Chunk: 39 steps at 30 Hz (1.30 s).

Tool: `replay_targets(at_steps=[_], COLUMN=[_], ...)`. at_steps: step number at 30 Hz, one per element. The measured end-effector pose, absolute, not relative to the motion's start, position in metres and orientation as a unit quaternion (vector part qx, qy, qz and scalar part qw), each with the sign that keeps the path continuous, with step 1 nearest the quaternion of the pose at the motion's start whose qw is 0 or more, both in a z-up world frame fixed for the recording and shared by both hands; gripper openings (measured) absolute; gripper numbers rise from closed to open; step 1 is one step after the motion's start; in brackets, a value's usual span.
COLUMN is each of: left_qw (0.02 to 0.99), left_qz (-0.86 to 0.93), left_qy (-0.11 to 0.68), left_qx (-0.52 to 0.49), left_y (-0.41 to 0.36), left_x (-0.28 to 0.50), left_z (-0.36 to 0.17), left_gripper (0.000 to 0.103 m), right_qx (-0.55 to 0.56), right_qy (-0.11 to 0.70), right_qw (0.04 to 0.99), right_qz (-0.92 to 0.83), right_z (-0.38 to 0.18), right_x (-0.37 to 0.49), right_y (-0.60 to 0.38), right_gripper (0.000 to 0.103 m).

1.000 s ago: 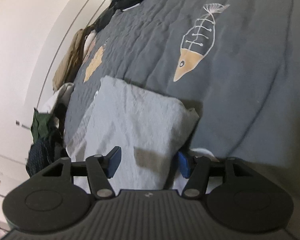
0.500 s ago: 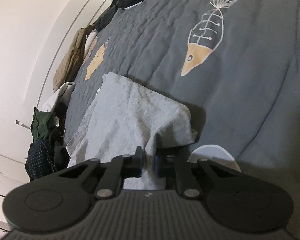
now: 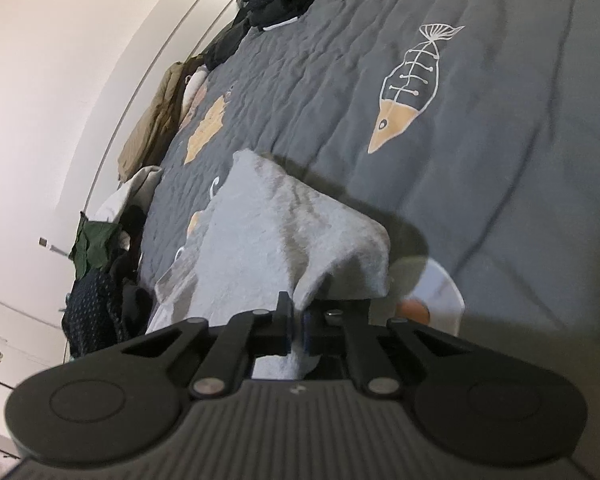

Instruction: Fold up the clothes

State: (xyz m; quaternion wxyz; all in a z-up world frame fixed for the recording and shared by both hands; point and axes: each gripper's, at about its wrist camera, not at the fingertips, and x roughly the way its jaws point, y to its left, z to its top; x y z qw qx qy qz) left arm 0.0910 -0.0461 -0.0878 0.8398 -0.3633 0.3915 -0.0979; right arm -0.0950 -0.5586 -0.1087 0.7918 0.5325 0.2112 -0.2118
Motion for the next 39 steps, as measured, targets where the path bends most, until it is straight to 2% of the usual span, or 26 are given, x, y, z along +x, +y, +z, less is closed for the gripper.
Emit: replay_targets(at_steps=[18, 25, 28, 30, 31, 34, 37, 39], left_qw=[0.841, 0.846, 0.859, 0.873, 0.880, 0.896, 0.906, 0.912], left_qz=[-0.093, -0.095, -0.090, -0.086, -0.083, -0.079, -0.061, -0.041], left_qy=[0.429, 0.438, 0.440, 0.428, 0.420, 0.397, 0.383, 0.373], left_qx=[-0.316, -0.290, -0.247, -0.217, -0.204, -0.182, -0.172, -0.164], left_y=[0.026, 0.036, 0.031, 0.026, 0.025, 0.025, 0.031, 0.037], left_x=[0.012, -0.018, -0.021, -0.026, -0.030, -0.041, -0.049, -0.055], left_z=[-0.076, -0.075, -0.072, -0.066, -0.062, -0.052, -0.043, -0.037], left_gripper=[0.004, 0.004, 0.008, 0.011, 0.012, 0.015, 0.022, 0.023], right_qx=[0.524, 0.467, 0.424, 0.394, 0.380, 0.339, 0.297, 0.285], right_qy=[0.256, 0.297, 0.325, 0.343, 0.338, 0.320, 0.300, 0.286], right_qw=[0.791, 0.807, 0.815, 0.820, 0.826, 0.846, 0.864, 0.872], right_qz=[-0.186, -0.204, -0.223, -0.235, -0.241, -0.258, -0.273, -0.278], right_z=[-0.094, -0.090, -0.090, -0.089, -0.085, -0.071, -0.057, -0.050], right_x=[-0.195, -0.220, -0.219, -0.219, -0.222, -0.229, -0.236, -0.239], right_y=[-0.493, -0.473, -0.466, -0.461, -0.460, -0.455, -0.451, -0.452], right_gripper=[0.004, 0.005, 0.010, 0.019, 0.021, 0.038, 0.040, 0.040])
